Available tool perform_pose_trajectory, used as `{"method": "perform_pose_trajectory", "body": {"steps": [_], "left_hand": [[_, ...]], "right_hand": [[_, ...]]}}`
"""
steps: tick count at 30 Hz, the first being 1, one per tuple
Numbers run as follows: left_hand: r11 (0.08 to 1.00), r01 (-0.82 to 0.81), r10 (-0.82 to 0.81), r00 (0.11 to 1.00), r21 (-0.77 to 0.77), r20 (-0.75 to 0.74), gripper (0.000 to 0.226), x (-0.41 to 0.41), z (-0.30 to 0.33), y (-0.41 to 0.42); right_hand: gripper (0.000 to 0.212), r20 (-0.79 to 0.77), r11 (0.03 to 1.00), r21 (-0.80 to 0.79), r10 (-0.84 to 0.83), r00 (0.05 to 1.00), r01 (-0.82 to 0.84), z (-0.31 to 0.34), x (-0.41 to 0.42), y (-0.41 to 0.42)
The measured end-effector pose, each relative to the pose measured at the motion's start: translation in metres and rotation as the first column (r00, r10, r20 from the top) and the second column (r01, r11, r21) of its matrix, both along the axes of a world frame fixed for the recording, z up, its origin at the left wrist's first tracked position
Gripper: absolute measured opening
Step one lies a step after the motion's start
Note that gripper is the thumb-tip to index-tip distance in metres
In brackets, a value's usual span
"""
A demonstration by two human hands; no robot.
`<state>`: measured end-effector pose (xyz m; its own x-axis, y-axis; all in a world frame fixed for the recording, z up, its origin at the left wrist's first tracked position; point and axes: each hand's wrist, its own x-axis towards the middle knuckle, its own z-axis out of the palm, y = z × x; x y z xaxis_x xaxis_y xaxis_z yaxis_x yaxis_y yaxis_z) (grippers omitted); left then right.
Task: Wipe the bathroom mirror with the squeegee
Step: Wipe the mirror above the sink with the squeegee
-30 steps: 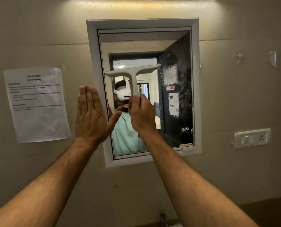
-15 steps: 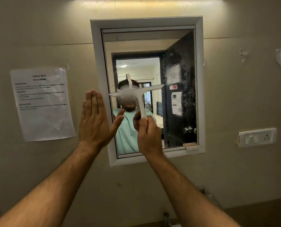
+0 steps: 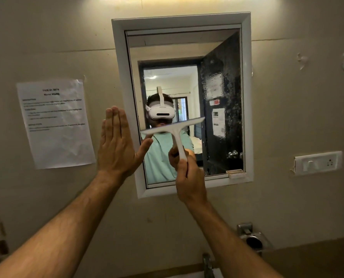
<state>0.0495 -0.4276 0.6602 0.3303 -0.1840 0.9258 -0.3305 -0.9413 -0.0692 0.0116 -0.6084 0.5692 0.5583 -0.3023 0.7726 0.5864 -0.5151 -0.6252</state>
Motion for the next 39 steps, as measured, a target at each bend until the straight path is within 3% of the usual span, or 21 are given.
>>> {"method": "perform_pose_trajectory", "body": {"steps": [4, 7, 11, 16, 22, 25, 33, 39], "left_hand": [[1.000, 0.013, -0.014, 0.999, -0.025, -0.032, 0.106, -0.005, -0.008, -0.004], [0.999, 0.024, -0.025, 0.999, -0.033, -0.045, 0.105, -0.009, -0.017, -0.006], [0.999, 0.016, -0.018, 0.998, -0.036, -0.061, 0.105, -0.010, -0.022, -0.001], [0.999, -0.018, 0.014, 0.996, -0.038, -0.087, 0.106, -0.008, -0.029, 0.008], [0.999, -0.022, 0.015, 0.990, -0.047, -0.142, 0.105, -0.003, -0.042, 0.005], [1.000, -0.002, -0.002, 0.991, -0.031, -0.133, 0.103, -0.002, -0.044, 0.003], [1.000, -0.010, 0.008, 0.992, -0.015, -0.129, 0.106, -0.002, -0.050, 0.017], [1.000, 0.006, -0.009, 0.988, -0.022, -0.156, 0.104, 0.001, -0.058, 0.022]], "right_hand": [[0.043, 0.065, 0.993, 0.027, -0.116, 0.991, 0.115, 0.050, 0.006, 0.005], [0.040, 0.025, 0.992, 0.037, -0.119, 0.993, 0.118, 0.059, 0.010, 0.007], [0.035, -0.026, 0.999, -0.010, -0.052, 0.998, 0.051, 0.008, 0.007, 0.004], [0.012, -0.059, 1.000, -0.001, 0.018, 0.998, -0.018, -0.048, -0.011, -0.001], [0.027, 0.081, 0.998, -0.010, -0.054, 0.995, 0.055, 0.004, -0.004, 0.003], [0.034, 0.026, 0.993, 0.069, -0.096, 0.995, 0.094, 0.026, 0.007, 0.009], [0.017, -0.054, 0.997, 0.076, 0.017, 0.998, -0.012, -0.068, -0.008, 0.014], [0.037, 0.043, 0.993, 0.118, -0.028, 0.999, 0.023, -0.015, -0.006, 0.017]]}}
